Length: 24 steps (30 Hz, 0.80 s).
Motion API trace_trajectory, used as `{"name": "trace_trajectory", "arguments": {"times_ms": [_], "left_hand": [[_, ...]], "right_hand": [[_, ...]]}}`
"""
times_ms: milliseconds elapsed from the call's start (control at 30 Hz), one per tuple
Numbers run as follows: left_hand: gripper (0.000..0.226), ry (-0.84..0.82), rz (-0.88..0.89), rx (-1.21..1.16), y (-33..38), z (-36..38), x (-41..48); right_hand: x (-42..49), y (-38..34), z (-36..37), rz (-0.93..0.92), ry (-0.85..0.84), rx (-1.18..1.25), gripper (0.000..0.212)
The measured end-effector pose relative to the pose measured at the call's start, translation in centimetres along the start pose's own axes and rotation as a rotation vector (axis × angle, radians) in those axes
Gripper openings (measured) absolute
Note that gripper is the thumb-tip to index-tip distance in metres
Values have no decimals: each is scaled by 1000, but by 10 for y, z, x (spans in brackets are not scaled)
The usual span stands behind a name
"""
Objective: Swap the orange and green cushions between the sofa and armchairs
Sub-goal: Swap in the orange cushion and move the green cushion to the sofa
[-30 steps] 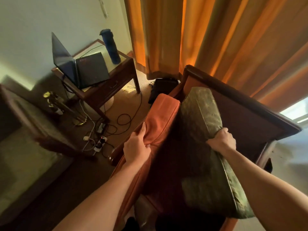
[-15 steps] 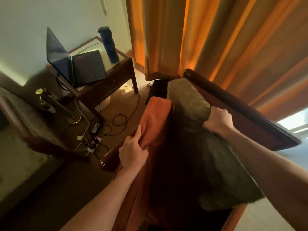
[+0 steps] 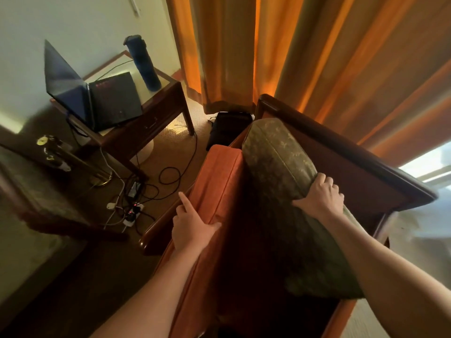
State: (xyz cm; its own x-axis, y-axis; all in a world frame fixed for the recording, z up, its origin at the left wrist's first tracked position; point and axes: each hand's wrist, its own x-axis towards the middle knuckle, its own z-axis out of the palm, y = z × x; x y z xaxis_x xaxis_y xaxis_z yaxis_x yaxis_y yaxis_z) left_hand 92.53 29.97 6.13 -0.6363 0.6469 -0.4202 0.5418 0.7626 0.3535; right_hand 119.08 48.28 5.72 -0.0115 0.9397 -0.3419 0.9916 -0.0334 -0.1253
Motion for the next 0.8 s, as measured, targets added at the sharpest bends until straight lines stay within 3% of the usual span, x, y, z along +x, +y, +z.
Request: {"name": "trace_trajectory", "arguments": {"times_ms": [67,200,267,500,667,800], "left_hand": [[124,-35,-40,38,5,-1,2],[74,-8,-1,63,6,-3,6],[65,-12,0,37,4,-9,6],[50,1,126,-4,22,-36,7],[64,7,297,27,61,-63,15],[58,-11,464,77,94,-75,30]], "right_hand": [[-4,-8,-5,11,-25,64,83],[-27,-26,-10,80,-82,183,49],[-44,-32,-12,85,-88,212,39],[-89,-26,-53,152,-13,295,34],[-134,-17,-83,247,42,408,31],[-170,-13,-84,374,72,518,28]]}}
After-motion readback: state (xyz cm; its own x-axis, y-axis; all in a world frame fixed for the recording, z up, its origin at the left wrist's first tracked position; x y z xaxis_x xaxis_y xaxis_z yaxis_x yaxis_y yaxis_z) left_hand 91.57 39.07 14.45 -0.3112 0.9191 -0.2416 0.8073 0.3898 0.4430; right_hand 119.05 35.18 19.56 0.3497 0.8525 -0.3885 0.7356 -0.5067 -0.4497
